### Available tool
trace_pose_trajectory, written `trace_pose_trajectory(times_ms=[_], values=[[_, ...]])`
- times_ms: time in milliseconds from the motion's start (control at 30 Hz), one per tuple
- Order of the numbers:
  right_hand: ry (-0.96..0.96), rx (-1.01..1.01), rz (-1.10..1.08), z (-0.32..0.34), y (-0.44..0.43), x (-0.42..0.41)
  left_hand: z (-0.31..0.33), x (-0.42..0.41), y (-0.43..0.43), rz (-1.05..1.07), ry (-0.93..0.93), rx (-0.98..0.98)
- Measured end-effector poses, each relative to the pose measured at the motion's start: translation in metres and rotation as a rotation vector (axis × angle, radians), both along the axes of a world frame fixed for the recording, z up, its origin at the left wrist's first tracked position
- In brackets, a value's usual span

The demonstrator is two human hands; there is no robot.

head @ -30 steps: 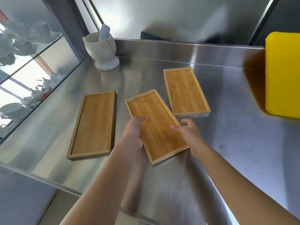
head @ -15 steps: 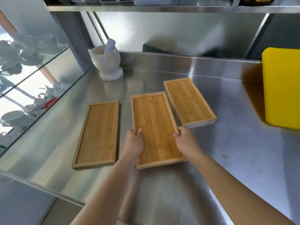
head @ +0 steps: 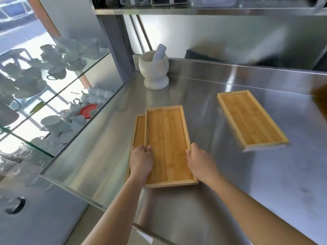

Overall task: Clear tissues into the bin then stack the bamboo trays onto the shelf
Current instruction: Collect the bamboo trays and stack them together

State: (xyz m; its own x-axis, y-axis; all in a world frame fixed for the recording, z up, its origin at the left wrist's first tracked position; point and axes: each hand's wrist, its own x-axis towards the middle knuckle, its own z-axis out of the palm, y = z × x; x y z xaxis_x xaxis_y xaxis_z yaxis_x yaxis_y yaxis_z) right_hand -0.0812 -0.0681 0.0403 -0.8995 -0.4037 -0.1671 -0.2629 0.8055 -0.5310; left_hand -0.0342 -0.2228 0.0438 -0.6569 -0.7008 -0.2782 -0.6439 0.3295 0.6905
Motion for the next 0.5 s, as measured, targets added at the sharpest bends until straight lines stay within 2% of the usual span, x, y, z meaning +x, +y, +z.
trace_pose_trajectory(times_ms=[300, 500], values=[[-0.001, 0.076, -0.011, -0.018, -0.054, 0.007, -0.016, 0.006, -0.052, -0.031, -0.001, -0.039], [-0.051, 0.049, -0.050, -0.022, -0.064, 0.010, -0.024, 0.005, -0.062, -0.059, 0.002, -0.060]])
